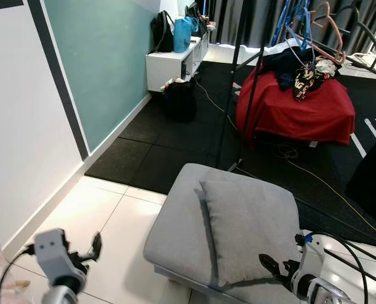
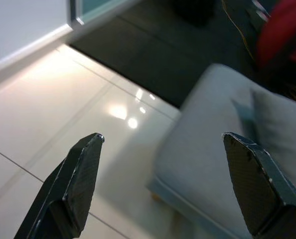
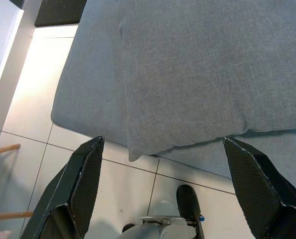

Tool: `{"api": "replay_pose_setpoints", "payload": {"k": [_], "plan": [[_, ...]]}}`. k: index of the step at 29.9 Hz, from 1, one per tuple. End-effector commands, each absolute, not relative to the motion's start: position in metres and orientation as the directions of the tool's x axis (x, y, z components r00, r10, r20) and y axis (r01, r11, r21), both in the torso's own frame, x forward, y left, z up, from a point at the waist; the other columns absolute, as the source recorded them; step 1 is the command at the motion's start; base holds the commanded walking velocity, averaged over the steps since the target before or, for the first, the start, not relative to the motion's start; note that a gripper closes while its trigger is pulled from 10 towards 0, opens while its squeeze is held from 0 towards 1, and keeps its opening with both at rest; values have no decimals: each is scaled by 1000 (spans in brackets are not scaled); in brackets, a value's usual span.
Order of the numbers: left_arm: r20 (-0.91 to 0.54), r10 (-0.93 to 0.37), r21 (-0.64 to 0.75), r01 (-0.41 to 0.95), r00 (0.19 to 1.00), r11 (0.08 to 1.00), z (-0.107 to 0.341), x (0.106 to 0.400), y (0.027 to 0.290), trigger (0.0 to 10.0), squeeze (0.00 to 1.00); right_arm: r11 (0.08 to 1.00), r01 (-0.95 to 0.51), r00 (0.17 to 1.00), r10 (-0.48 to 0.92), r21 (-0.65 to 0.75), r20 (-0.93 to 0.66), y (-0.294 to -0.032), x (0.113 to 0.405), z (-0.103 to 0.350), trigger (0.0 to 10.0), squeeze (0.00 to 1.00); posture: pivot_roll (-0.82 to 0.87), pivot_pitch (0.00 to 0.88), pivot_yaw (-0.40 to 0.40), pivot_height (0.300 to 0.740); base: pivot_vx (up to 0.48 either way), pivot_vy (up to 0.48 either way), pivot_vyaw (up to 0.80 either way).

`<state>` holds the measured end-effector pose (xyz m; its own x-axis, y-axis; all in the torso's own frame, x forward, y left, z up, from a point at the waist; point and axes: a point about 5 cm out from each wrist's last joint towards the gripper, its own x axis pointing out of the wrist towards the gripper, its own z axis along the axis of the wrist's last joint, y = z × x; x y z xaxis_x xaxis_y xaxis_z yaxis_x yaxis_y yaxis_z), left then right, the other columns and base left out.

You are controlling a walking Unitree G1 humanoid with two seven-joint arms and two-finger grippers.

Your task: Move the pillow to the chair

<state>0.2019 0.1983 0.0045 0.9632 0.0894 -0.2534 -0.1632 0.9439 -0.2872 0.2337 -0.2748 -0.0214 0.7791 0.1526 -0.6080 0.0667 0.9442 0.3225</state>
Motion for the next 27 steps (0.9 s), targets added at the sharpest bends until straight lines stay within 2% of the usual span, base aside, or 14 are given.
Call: {"api": "replay_pose_setpoints", "payload": {"k": [1, 3, 10, 27], "plan": [[-331, 70, -286, -171, 941, 943, -15, 185, 189, 10000, 0, 947, 62, 776, 152, 314, -612, -278, 234, -20, 10000, 0, -168, 0, -39, 740, 0, 0, 0], [-368, 83, -301, -204, 926, 931, -23, 174, 183, 10000, 0, 949, 58, 774, 153, 310, -614, -279, 234, -19, 10000, 0, -162, 0, -47, 740, 0, 0, 0], [-344, 81, -318, -197, 935, 927, -15, 183, 188, 10000, 0, 945, 65, 779, 153, 322, -608, -274, 238, -19, 10000, 0, -142, 0, -32, 740, 0, 0, 0], [-336, 69, -325, -185, 939, 927, -18, 180, 186, 10000, 0, 943, 58, 771, 167, 328, -615, -273, 236, -21, 10000, 0, -113, 0, -42, 740, 0, 0, 0]]}}
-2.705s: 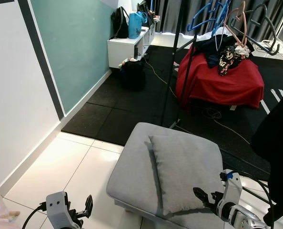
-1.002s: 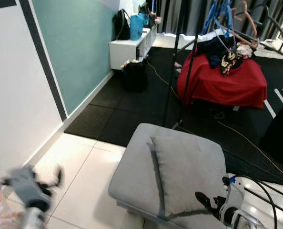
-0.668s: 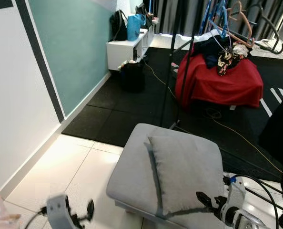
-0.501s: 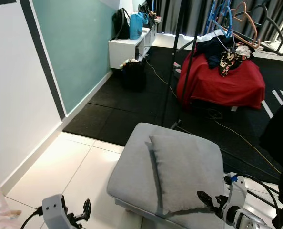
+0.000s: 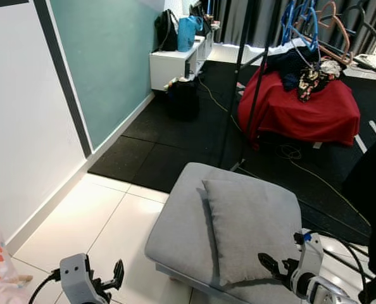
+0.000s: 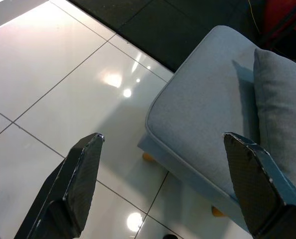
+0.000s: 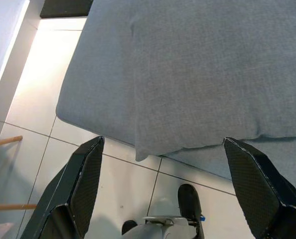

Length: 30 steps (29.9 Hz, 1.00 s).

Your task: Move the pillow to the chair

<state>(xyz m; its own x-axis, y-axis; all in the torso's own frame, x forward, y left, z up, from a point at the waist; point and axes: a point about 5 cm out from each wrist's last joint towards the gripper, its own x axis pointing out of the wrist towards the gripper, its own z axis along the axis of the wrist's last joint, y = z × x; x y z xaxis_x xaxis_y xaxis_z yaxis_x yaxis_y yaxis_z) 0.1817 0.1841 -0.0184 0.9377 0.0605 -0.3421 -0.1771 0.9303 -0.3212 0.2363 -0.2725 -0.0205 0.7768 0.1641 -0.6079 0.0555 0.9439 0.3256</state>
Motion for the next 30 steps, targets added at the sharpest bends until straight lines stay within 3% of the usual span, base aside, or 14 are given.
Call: {"api": "replay_pose_setpoints", "payload": {"k": [1, 30], "plan": [[-336, 69, -325, -185, 939, 927, -18, 180, 186, 10000, 0, 943, 58, 771, 167, 328, -615, -273, 236, -21, 10000, 0, -113, 0, -42, 740, 0, 0, 0], [-331, 71, -333, -187, 941, 924, -21, 174, 184, 10000, 0, 942, 62, 768, 167, 331, -618, -276, 231, -22, 10000, 0, -119, 0, -44, 740, 0, 0, 0]]}}
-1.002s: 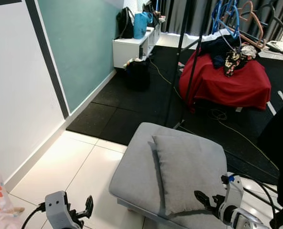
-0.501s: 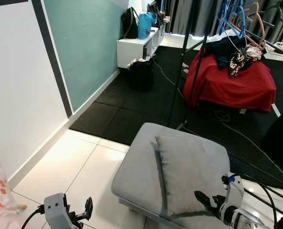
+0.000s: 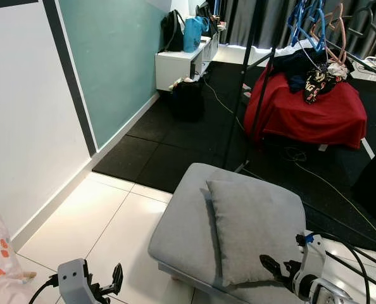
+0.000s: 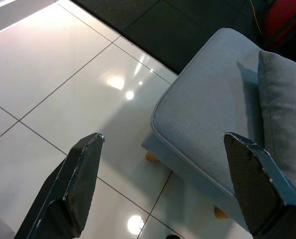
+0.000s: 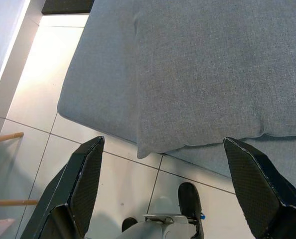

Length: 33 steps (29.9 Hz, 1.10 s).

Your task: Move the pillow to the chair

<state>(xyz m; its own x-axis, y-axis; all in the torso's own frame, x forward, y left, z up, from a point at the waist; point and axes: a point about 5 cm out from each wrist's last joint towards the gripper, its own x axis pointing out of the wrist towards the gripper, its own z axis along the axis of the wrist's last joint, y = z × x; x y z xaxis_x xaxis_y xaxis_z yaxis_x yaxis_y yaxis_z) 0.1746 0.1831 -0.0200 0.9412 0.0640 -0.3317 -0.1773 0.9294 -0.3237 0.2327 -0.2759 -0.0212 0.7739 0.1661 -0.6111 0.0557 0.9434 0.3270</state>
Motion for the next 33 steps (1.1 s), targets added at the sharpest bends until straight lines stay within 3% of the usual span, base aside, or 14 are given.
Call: {"api": "replay_pose_setpoints", "payload": {"k": [1, 33], "plan": [[-332, 70, -333, -186, 941, 924, -21, 174, 185, 10000, 0, 942, 61, 768, 168, 331, -618, -276, 231, -22, 10000, 0, -118, 0, -45, 740, 0, 0, 0], [-334, 75, -328, -191, 940, 925, -23, 173, 187, 10000, 0, 940, 64, 770, 167, 335, -616, -276, 231, -22, 10000, 0, -116, 0, -45, 740, 0, 0, 0]]}}
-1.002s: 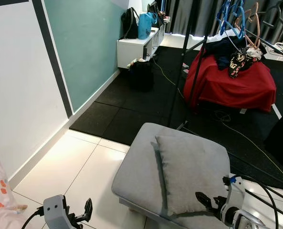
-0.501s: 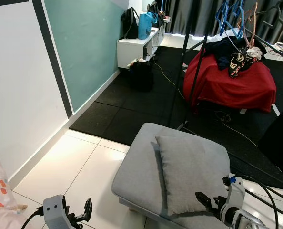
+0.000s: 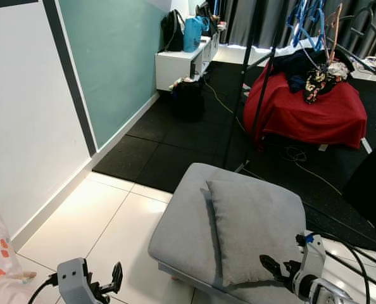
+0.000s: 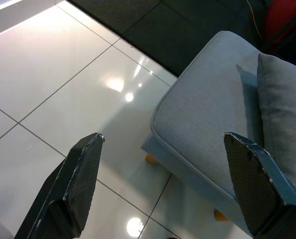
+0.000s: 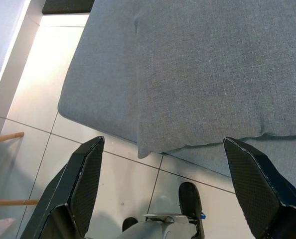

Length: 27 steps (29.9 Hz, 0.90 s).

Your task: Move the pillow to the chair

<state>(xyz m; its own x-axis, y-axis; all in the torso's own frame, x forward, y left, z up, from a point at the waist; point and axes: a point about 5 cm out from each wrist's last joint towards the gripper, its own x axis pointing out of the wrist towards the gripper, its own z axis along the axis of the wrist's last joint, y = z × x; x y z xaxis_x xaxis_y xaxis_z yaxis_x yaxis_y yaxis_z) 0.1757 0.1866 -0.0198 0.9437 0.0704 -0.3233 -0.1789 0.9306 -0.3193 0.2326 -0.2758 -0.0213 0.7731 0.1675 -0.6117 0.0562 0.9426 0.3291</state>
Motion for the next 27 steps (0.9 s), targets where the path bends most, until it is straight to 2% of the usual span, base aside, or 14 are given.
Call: {"api": "replay_pose_setpoints", "payload": {"k": [1, 16, 18, 19, 23, 27], "plan": [[-335, 76, -325, -191, 939, 926, -23, 173, 187, 10000, 0, 940, 64, 770, 167, 335, -615, -276, 231, -22, 10000, 0, -115, 0, -44, 740, 0, 0, 0], [-312, 104, -284, -197, 944, 938, -16, 180, 195, 10000, 0, 940, 64, 771, 167, 336, -614, -277, 231, -22, 10000, 0, -115, 0, -50, 740, 0, 0, 0], [-266, 147, -265, -219, 953, 939, -3, 189, 212, 10000, 0, 940, 64, 771, 167, 335, -614, -277, 231, -22, 10000, 0, -115, 0, -50, 740, 0, 0, 0], [-266, 147, -265, -219, 953, 939, -3, 189, 212, 10000, 0, 940, 64, 771, 167, 335, -614, -277, 231, -22, 10000, 0, -115, 0, -50, 740, 0, 0, 0], [-215, 230, -218, -276, 949, 936, 14, 199, 248, 10000, 0, 940, 63, 770, 168, 336, -615, -276, 231, -22, 10000, 0, -119, 0, -48, 740, 0, 0, 0], [-211, 256, -198, -298, 943, 934, 17, 202, 264, 10000, 0, 940, 64, 771, 167, 336, -615, -276, 232, -22, 10000, 0, -121, 0, -51, 740, 0, 0, 0]]}}
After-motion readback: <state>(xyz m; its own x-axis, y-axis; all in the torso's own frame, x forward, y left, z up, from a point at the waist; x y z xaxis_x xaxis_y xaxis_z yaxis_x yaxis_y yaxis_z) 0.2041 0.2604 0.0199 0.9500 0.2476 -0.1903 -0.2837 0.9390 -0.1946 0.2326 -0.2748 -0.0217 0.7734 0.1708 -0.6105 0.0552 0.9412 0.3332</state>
